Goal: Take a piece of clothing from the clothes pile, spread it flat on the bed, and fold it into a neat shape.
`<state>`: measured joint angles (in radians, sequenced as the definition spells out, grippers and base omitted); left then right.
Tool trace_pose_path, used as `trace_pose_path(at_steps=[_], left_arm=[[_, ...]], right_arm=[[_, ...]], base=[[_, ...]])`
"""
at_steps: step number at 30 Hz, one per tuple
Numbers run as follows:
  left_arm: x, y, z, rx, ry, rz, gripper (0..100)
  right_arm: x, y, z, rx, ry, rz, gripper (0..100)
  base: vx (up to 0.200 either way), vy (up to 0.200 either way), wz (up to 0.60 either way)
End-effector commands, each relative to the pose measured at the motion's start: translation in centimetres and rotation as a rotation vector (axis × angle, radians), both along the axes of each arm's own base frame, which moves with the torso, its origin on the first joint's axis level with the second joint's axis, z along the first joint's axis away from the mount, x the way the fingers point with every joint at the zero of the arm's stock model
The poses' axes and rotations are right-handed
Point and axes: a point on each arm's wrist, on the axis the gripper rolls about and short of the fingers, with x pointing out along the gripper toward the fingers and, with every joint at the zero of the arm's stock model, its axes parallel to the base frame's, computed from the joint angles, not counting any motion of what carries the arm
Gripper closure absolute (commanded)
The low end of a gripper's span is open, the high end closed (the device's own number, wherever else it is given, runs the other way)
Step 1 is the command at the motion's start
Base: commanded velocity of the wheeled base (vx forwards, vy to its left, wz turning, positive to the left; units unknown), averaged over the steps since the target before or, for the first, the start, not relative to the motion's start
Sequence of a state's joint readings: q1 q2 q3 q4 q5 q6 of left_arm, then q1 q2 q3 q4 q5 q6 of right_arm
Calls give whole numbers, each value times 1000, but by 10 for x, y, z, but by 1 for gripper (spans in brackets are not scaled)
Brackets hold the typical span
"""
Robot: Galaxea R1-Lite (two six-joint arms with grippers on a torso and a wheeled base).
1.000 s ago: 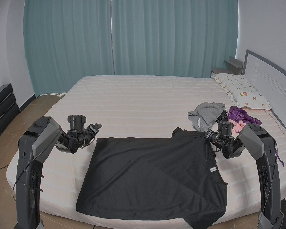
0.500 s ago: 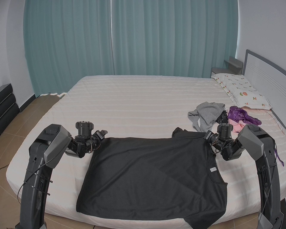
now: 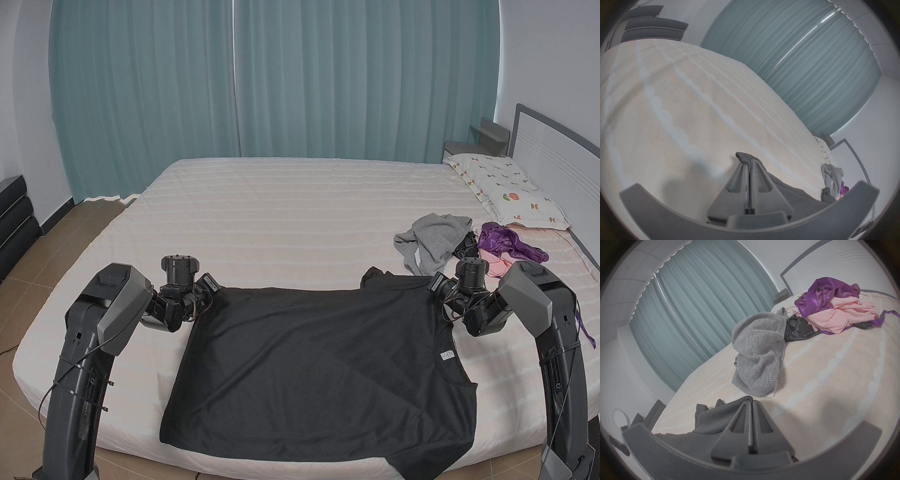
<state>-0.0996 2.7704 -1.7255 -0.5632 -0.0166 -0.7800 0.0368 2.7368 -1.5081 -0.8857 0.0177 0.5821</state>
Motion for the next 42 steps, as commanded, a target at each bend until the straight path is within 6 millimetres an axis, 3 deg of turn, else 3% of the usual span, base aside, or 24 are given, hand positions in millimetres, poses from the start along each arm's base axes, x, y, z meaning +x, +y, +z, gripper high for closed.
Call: trace_pose_path(at_steps=[1, 12, 23, 29, 30, 31, 32, 37, 42], left_arm=[[10, 10, 6, 12, -49, 63, 100], [17, 30, 18, -24, -111, 158, 100], [16, 31, 14, -22, -95, 160, 100], [16, 30, 11, -23, -83, 158, 100], [15, 30, 10, -22, -78, 158, 100], [15, 29, 9, -22, -71, 155, 100], [15, 28, 10, -22, -68, 153, 0], [13, 27, 7, -21, -57, 150, 0], [7, 35, 12, -46, -38, 180, 0]], right_arm=[[4, -1, 6, 2, -30, -4, 100], [18, 1, 13, -2, -98, -25, 100], [32, 13, 17, -8, -156, -18, 100], [32, 20, 4, -14, -135, -7, 100], [31, 20, 1, -17, -126, -7, 0], [30, 20, -1, -19, -122, -6, 0], [30, 20, -3, -21, -117, -4, 0], [26, 19, -6, -20, -106, -6, 0], [10, 7, 27, -10, -92, -24, 0]], base=[[0, 0, 0], [0, 0, 0], [0, 0, 0], [0, 0, 0], [0, 0, 0], [0, 0, 0], [0, 0, 0], [0, 0, 0], [0, 0, 0]])
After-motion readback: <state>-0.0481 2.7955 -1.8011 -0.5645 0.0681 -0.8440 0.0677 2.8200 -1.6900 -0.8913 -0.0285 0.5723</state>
